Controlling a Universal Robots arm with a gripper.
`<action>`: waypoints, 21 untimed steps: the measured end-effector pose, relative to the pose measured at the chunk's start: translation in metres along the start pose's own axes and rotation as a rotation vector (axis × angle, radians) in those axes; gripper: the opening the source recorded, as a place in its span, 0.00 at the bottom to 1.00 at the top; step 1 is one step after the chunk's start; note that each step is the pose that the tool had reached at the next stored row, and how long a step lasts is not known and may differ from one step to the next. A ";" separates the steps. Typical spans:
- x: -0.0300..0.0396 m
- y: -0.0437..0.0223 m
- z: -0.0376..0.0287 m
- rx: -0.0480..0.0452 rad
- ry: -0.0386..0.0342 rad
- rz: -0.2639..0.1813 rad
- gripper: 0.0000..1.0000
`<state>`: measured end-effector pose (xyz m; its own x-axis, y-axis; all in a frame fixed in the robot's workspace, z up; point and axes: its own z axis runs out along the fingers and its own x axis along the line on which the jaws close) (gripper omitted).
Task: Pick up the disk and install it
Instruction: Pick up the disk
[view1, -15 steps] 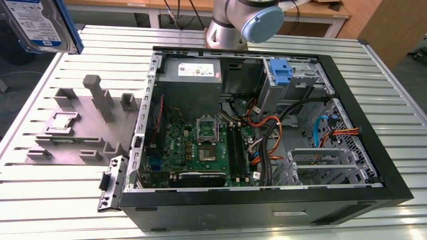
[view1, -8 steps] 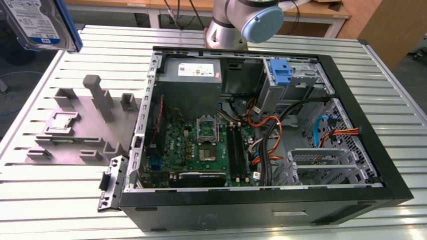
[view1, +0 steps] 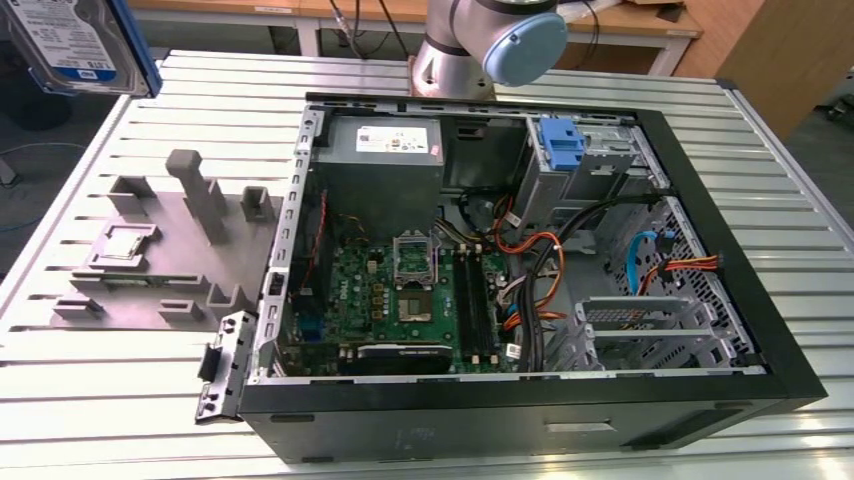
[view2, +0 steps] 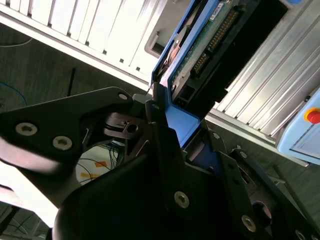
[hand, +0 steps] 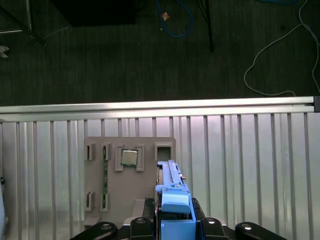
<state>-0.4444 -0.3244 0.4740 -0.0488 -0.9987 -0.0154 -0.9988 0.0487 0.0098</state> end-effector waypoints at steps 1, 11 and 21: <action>0.0006 0.0000 0.0000 0.0001 0.0000 0.000 0.36; 0.0063 -0.0003 -0.0001 0.0000 0.0001 -0.014 0.36; 0.0066 -0.0003 -0.0001 -0.0002 0.0002 -0.022 0.36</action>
<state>-0.4444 -0.3310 0.4739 -0.0267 -0.9995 -0.0154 -0.9996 0.0265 0.0097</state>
